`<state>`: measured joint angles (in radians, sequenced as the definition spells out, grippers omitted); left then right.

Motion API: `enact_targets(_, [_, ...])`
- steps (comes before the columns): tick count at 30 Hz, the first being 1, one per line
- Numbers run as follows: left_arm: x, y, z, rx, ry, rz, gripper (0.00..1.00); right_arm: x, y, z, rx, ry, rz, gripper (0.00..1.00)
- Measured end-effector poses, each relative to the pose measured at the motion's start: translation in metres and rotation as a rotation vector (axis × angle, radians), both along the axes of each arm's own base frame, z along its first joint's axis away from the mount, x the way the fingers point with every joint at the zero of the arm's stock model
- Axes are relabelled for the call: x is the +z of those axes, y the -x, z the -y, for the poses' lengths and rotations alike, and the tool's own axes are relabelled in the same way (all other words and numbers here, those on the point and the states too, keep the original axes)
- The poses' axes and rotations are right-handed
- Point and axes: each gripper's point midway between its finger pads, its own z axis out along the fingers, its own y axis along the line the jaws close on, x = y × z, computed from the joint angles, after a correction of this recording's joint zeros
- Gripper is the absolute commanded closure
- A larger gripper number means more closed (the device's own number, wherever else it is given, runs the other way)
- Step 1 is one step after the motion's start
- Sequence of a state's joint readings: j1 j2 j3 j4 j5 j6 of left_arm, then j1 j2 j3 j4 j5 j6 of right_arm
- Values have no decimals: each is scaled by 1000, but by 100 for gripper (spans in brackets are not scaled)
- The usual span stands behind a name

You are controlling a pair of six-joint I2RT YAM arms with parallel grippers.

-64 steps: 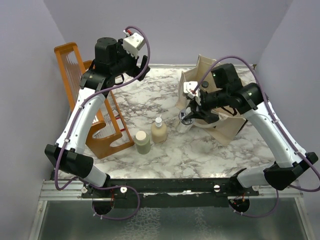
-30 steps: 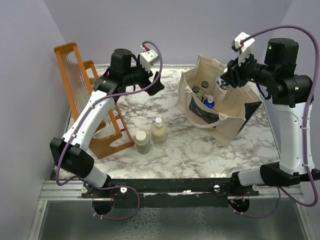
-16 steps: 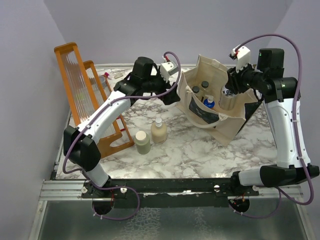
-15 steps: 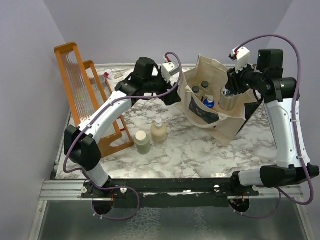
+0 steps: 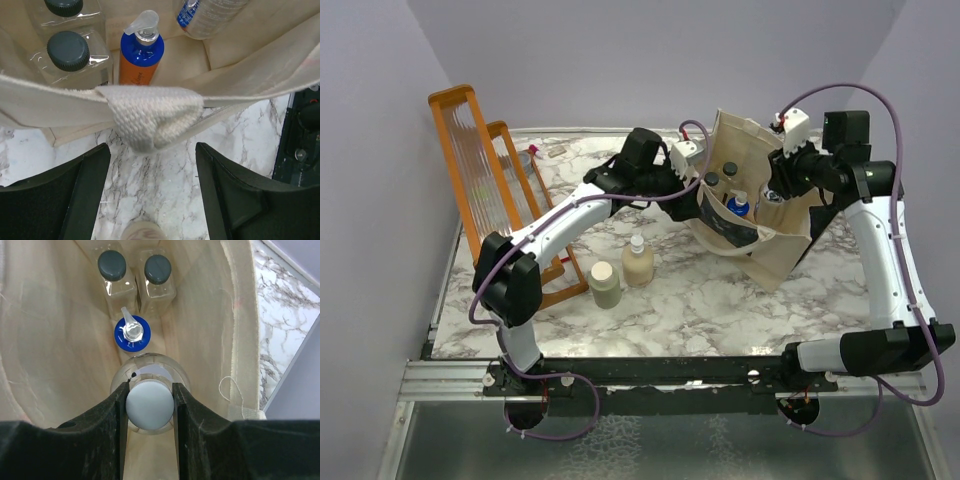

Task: Place the personal care products into the canvas bag
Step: Place the care product in the canvas bag.

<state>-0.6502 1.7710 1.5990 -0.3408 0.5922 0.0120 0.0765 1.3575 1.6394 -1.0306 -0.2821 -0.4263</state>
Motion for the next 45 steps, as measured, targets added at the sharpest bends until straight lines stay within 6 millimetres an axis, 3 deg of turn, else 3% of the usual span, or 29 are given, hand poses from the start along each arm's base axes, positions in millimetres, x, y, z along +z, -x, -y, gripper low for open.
enact_targets(6, [-14, -5, 9, 13, -15, -39, 52, -28, 0, 2, 3, 22, -48, 99])
enact_targets(15, [-10, -5, 13, 18, -8, -28, 100, -62, 0, 3, 15, 40, -104, 99])
enact_targets(26, [-13, -5, 11, 13, -27, -20, 100, -97, -13, 3, 33, 56, -141, 99])
enact_targets(45, [-19, 2, 10, -17, -60, -3, 100, -115, -33, -16, 89, -29, -104, 99])
